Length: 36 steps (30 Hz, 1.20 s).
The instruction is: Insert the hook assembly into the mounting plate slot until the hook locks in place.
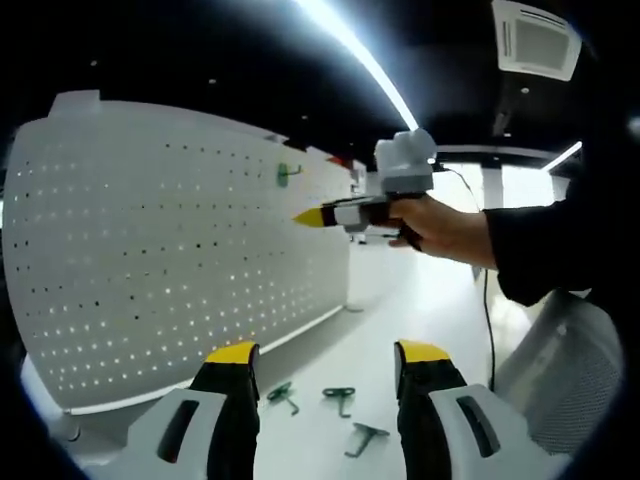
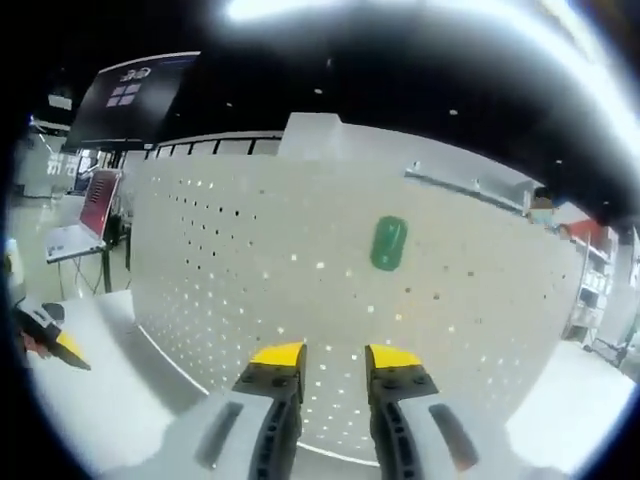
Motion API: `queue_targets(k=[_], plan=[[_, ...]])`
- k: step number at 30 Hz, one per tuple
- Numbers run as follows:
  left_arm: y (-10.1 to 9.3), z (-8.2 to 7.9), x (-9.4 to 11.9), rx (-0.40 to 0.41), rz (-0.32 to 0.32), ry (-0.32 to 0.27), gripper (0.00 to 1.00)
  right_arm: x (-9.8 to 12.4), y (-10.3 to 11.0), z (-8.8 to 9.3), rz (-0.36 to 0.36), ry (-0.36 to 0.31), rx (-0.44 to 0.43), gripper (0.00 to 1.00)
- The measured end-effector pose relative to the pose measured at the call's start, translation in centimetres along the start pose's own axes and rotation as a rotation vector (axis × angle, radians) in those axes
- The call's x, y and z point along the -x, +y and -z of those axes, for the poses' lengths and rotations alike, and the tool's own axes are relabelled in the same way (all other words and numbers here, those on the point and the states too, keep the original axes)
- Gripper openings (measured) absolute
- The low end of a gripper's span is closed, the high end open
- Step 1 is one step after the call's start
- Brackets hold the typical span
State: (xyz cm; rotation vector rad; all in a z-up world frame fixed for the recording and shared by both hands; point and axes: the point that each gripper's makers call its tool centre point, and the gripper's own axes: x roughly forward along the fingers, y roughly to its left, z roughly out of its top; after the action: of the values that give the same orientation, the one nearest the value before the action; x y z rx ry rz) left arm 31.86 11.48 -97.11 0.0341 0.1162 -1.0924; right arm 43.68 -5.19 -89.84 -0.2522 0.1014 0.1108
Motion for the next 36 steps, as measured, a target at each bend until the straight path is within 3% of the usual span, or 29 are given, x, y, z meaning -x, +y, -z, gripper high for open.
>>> queue_targets(k=[11, 20, 30, 36], plan=[[0.1, 0.4, 0.0, -0.004, -0.005, 0.015, 0.55, 0.7, 3.5, 4.9, -0.102, 0.099, -0.007, 0.22], [0.2, 0.4, 0.0, -0.007, -0.007, 0.014, 0.55, 1.0, 7.7, 9.0, -0.214, 0.195, -0.010, 0.22], [0.1, 0.5, 0.0, -0.007, -0.005, 0.019, 0.55, 1.0, 12.2, 12.1, -0.336, 0.275, 0.031, 0.22], [0.2, 0.6, 0.0, -0.005, -0.006, 0.022, 0.55, 0.5, 13.2, 14.0, -0.369, 0.328, 0.044, 0.22]])
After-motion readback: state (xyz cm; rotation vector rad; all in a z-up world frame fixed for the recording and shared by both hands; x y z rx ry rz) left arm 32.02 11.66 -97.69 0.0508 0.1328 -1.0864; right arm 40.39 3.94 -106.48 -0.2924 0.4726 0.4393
